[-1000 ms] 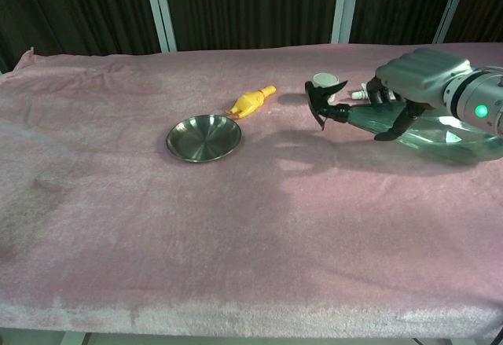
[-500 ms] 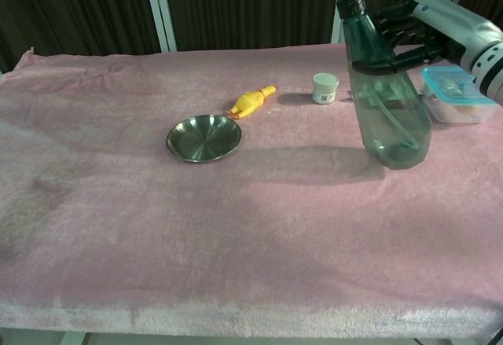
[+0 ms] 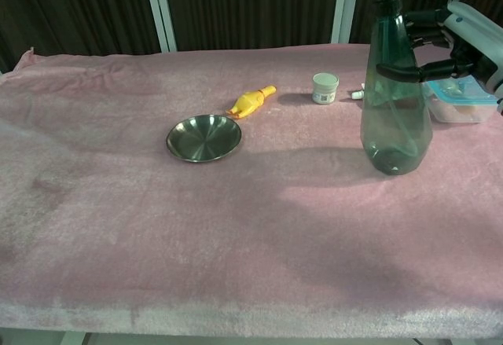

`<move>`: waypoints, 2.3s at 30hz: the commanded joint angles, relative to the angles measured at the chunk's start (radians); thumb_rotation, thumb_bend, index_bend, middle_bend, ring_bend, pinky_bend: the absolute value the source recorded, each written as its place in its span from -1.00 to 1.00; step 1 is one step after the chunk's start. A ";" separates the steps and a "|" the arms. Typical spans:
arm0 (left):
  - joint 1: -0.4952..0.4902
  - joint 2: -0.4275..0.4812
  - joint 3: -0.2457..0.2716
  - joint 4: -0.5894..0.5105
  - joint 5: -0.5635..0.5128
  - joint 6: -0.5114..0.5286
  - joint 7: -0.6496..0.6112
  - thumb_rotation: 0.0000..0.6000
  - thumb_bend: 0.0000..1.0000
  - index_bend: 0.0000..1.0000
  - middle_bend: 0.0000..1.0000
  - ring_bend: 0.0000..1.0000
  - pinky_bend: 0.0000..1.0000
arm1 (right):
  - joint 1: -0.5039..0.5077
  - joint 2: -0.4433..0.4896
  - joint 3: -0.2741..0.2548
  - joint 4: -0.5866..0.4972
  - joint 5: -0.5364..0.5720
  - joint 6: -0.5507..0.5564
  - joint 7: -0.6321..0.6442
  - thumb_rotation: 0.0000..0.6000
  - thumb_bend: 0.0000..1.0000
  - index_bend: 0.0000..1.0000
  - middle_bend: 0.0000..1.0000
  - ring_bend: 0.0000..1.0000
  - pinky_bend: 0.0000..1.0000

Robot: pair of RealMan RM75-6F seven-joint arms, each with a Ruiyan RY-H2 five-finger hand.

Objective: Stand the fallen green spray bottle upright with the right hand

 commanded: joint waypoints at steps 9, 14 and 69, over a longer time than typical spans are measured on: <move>-0.001 0.002 0.002 -0.005 -0.004 -0.006 0.006 1.00 -0.20 -1.00 -0.96 -1.00 -1.00 | -0.024 -0.032 -0.022 0.112 -0.034 0.008 0.069 1.00 -0.20 0.61 0.21 -0.01 -0.12; -0.001 0.003 0.000 -0.008 -0.010 -0.009 0.008 1.00 -0.20 -1.00 -0.95 -1.00 -1.00 | -0.032 -0.035 -0.027 0.162 -0.040 0.005 0.077 1.00 -0.20 0.36 0.15 -0.11 -0.15; 0.032 -0.016 0.006 0.011 0.056 0.082 0.030 1.00 -0.21 -1.00 -1.00 -1.00 -1.00 | -0.519 0.573 -0.201 -0.765 0.069 0.243 -0.907 1.00 -0.70 -1.00 -1.00 -1.00 -1.00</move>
